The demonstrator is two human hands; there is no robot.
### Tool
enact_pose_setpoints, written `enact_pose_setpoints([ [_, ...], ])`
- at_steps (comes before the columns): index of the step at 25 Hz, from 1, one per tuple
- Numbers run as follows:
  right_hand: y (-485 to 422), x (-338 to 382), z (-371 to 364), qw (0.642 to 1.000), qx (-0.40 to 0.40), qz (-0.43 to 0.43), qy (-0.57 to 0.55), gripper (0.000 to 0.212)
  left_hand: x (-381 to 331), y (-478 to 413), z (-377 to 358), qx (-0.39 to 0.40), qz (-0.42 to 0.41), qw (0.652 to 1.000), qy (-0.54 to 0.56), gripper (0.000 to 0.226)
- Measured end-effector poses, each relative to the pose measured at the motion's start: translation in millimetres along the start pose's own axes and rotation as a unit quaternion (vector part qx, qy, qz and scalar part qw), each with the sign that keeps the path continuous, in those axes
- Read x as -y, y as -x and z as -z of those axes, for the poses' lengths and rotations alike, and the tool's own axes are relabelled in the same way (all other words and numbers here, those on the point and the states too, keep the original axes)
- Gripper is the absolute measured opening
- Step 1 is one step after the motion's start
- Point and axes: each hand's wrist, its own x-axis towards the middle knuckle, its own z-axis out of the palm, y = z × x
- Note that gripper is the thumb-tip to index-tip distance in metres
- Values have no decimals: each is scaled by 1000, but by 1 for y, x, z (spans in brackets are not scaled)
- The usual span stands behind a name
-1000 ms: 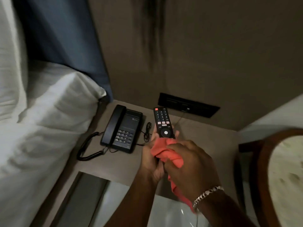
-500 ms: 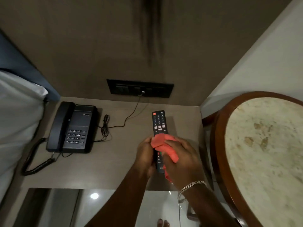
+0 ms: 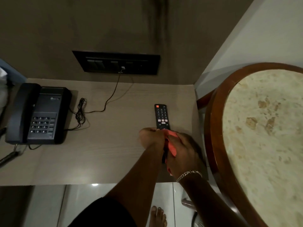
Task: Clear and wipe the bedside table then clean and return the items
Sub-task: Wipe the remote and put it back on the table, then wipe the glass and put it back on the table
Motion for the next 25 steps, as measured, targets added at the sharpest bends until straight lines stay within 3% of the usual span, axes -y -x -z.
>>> enact_pose_setpoints([
  [6, -1, 6, 6, 1000, 11, 18, 14, 50, -1, -8, 13, 5, -35, 999, 15, 12],
  [11, 9, 62, 31, 991, -83, 97, -45, 51, -13, -12, 106, 41, -79, 988, 126, 17],
  [14, 17, 136, 37, 966, -138, 201, -84, 43, -38, -15, 205, 20, -109, 973, 204, 19],
  [19, 48, 295, 26, 935, -93, 323, -112, 44, -70, -32, 368, -54, -170, 947, 267, 17],
  [25, 114, 493, -30, 864, -52, 483, -131, 42, -69, -50, 576, -186, -205, 902, 331, 16],
])
